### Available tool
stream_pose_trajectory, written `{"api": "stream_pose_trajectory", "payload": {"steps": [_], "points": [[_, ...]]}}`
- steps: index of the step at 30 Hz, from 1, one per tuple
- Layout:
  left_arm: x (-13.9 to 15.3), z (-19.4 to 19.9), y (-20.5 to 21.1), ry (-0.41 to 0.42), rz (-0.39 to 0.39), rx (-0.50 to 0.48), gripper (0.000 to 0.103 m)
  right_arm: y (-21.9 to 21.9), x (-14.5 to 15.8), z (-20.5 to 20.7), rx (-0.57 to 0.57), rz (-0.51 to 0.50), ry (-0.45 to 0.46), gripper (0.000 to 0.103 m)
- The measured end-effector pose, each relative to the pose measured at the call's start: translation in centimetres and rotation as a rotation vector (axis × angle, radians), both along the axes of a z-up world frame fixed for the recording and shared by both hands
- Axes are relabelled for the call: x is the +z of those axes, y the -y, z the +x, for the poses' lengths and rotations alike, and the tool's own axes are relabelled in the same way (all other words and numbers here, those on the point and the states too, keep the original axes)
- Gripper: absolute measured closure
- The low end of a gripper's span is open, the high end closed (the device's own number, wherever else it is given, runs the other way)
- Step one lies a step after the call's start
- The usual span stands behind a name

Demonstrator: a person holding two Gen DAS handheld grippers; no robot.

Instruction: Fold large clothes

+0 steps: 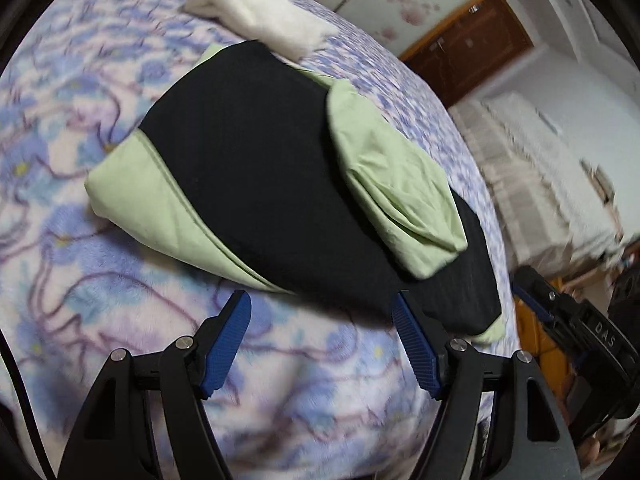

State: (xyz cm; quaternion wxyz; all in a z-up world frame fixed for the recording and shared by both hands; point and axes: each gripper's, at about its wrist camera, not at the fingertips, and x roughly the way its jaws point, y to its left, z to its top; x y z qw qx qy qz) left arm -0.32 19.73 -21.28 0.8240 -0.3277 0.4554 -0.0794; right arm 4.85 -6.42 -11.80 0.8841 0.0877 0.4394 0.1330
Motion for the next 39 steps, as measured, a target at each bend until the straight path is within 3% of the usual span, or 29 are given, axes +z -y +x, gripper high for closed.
{"api": "stream_pose_trajectory", "payload": {"steps": [7, 20, 22, 23, 25, 27, 32, 35, 39], "points": [[-3.5, 2.4, -2.1, 0.031, -0.076, 0.092, 0.031, -1.0, -1.7, 2.6, 0.001, -0.021, -0.012, 0.075], [-4.2, 9.6, -3.3, 0.132, -0.044, 0.163, 0.032, -2.3, -3.1, 8.0, -0.007, -0.049, 0.019, 0.075], [-3.7, 10.2, -3.2, 0.146, -0.034, 0.194, 0.048, -2.5, -3.4, 9.0, -0.005, -0.062, 0.028, 0.075], [-3.4, 10.4, -3.0, 0.154, -0.023, 0.198, 0.065, -2.6, -3.6, 9.5, -0.005, -0.073, 0.026, 0.075], [-2.3, 10.4, -2.5, 0.178, 0.039, 0.195, 0.085, -2.9, -4.4, 10.6, 0.002, -0.105, 0.019, 0.075], [-1.1, 10.4, -1.9, 0.2, 0.116, 0.182, 0.091, -3.4, -5.4, 11.1, 0.009, -0.147, 0.005, 0.078], [2.1, 9.1, 0.1, 0.293, 0.296, 0.124, 0.093, -4.7, -10.0, 11.4, 0.077, -0.257, -0.102, 0.085], [4.4, 8.5, 1.8, 0.351, 0.366, 0.079, 0.094, -5.6, -11.0, 10.7, 0.125, -0.335, -0.081, 0.085], [7.2, 8.7, 4.3, 0.407, 0.421, 0.028, 0.094, -5.1, -10.7, 11.2, 0.161, -0.305, -0.14, 0.085]]}}
